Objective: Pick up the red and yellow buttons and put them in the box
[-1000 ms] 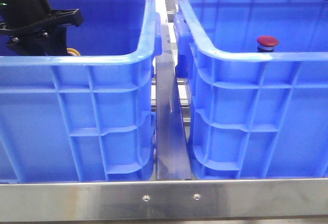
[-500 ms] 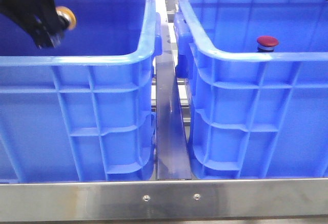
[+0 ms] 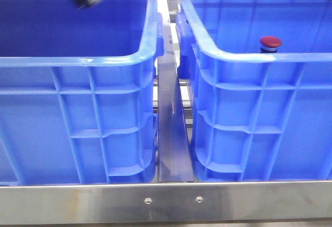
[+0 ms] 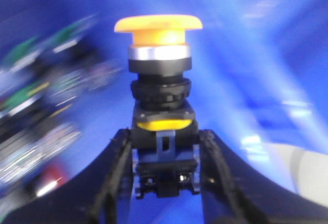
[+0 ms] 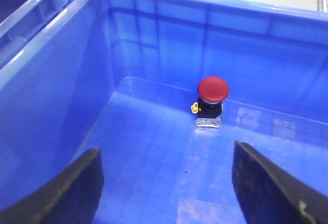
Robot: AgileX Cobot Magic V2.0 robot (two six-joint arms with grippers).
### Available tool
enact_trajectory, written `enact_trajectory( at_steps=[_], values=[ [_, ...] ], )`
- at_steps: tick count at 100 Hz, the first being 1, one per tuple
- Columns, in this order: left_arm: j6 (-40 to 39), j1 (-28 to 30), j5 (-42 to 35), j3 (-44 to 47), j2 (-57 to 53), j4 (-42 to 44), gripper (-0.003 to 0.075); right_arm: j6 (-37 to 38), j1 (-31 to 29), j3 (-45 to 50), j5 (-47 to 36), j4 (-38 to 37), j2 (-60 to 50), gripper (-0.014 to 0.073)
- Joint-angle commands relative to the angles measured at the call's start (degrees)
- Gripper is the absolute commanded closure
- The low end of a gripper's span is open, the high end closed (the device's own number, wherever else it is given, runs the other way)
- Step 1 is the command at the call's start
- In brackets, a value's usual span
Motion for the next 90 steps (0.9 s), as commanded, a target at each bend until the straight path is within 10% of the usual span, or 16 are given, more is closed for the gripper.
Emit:
enact_trajectory(
  at_steps=[1, 52, 90],
  values=[
    [5.7, -3.1, -0.9, -1.4, -2.5, -6.9, 0.066, -0.6, -0.1, -1.5, 0.2, 1.2, -0.7, 0.0046],
    [7.6, -10.3, 2.7, -1.4, -0.1, -7.6, 0.066, 1.8, -0.1, -4.9, 3.3, 13.6, 0.0, 0.0046],
    [7.6, -10.3, 2.7, -1.4, -0.1, -7.6, 0.066, 32.2, -0.1, -16.7, 35.0, 13.4, 14.8, 0.0046]
  ],
)
